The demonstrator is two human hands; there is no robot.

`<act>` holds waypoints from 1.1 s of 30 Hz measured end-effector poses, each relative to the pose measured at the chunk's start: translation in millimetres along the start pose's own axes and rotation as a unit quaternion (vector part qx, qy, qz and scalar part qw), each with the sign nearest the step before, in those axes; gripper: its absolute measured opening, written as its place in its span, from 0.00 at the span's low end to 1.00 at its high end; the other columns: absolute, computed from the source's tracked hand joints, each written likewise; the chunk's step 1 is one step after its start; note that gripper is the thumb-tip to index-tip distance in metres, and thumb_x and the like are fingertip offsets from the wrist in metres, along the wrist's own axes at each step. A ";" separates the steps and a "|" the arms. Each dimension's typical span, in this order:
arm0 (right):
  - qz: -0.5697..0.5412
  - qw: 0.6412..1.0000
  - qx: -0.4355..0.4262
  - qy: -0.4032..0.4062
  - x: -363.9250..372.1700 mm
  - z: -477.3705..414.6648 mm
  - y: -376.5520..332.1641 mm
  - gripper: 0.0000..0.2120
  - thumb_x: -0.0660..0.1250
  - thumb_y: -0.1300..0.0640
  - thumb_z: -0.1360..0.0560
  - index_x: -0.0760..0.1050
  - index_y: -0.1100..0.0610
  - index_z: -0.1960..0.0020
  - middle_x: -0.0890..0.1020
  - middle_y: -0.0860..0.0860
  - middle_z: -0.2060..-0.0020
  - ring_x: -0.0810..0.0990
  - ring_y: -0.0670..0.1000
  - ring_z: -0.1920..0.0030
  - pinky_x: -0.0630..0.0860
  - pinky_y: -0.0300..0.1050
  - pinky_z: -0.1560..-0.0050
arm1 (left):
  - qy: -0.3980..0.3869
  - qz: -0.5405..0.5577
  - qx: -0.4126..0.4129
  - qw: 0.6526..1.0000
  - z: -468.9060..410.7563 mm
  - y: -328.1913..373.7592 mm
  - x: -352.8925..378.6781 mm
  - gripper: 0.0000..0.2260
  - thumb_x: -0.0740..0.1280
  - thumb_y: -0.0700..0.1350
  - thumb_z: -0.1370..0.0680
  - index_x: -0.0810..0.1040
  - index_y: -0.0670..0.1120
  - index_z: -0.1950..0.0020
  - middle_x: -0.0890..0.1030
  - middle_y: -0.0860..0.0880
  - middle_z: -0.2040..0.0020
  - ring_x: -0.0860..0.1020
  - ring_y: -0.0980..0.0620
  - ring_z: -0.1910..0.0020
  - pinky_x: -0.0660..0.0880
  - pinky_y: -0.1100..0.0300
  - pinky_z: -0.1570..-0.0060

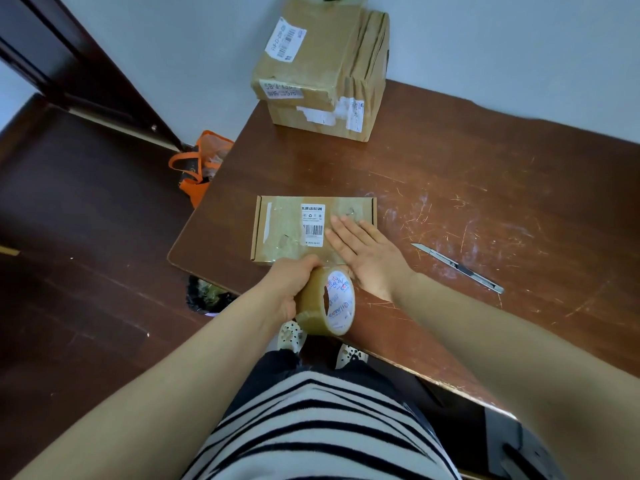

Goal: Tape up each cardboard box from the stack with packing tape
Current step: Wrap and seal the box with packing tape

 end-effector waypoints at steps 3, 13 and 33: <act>-0.001 1.000 0.003 0.001 0.8 0.6 1.9 0.29 0.36 0.48 0.25 0.36 0.55 0.26 0.37 0.52 0.27 0.39 0.53 0.24 0.34 0.48 0.27 | -0.006 0.017 -0.002 1.000 0.7 4.4 -2.5 0.07 0.66 0.43 0.23 0.77 0.41 0.58 0.78 0.48 0.75 0.74 0.54 0.81 0.70 0.66 0.78; -0.029 0.999 0.012 -0.016 -3.4 3.0 -1.5 0.35 0.53 0.59 0.21 0.32 0.55 0.25 0.32 0.50 0.28 0.35 0.54 0.24 0.29 0.47 0.28 | -0.014 0.037 0.002 0.999 2.1 11.2 -6.7 0.07 0.66 0.44 0.22 0.77 0.41 0.56 0.78 0.48 0.76 0.74 0.54 0.82 0.70 0.66 0.78; -0.366 0.915 0.059 0.156 -72.5 15.9 -45.7 0.16 0.60 0.45 0.27 0.67 0.56 0.65 0.70 0.47 0.69 0.71 0.53 0.63 0.73 0.53 0.53 | -0.030 0.115 -0.052 0.992 -3.7 67.2 -26.0 0.12 0.58 0.47 0.18 0.79 0.43 0.47 0.83 0.42 0.53 0.81 0.44 0.61 0.76 0.50 0.65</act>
Point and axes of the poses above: each hand's wrist, its own z-axis away from the middle knuckle, its own x-axis out of the palm, y = z × x, the point moved 4 cm from there along -z, towards the middle knuckle
